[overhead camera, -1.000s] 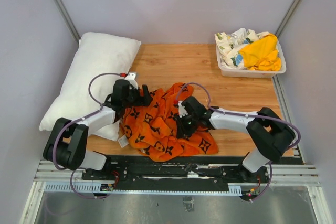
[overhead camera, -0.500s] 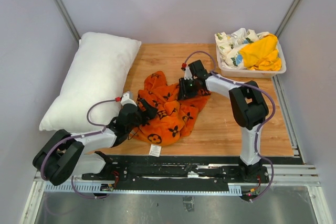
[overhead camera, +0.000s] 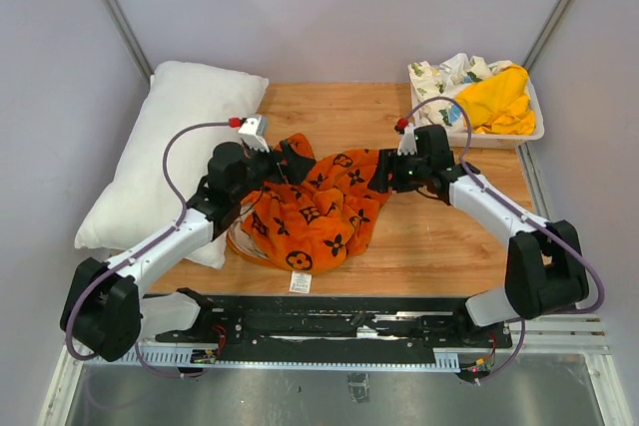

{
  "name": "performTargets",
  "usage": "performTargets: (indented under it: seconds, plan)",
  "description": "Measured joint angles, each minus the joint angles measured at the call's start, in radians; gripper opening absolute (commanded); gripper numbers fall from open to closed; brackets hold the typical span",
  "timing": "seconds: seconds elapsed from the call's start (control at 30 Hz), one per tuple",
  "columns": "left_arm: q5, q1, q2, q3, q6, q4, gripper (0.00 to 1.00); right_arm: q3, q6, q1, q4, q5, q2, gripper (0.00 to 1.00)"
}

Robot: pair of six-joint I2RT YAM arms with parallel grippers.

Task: Remove the pillowcase from the pillow
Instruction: Fold the pillowcase at the center of the board.

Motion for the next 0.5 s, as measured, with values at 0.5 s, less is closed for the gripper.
performTargets:
  seconds: [0.5]
  plan:
    - [0.78, -0.035, 0.091, 0.179, 0.583, -0.244, 0.99, -0.121, 0.036, 0.0, 0.104, -0.101, 0.135, 0.53]
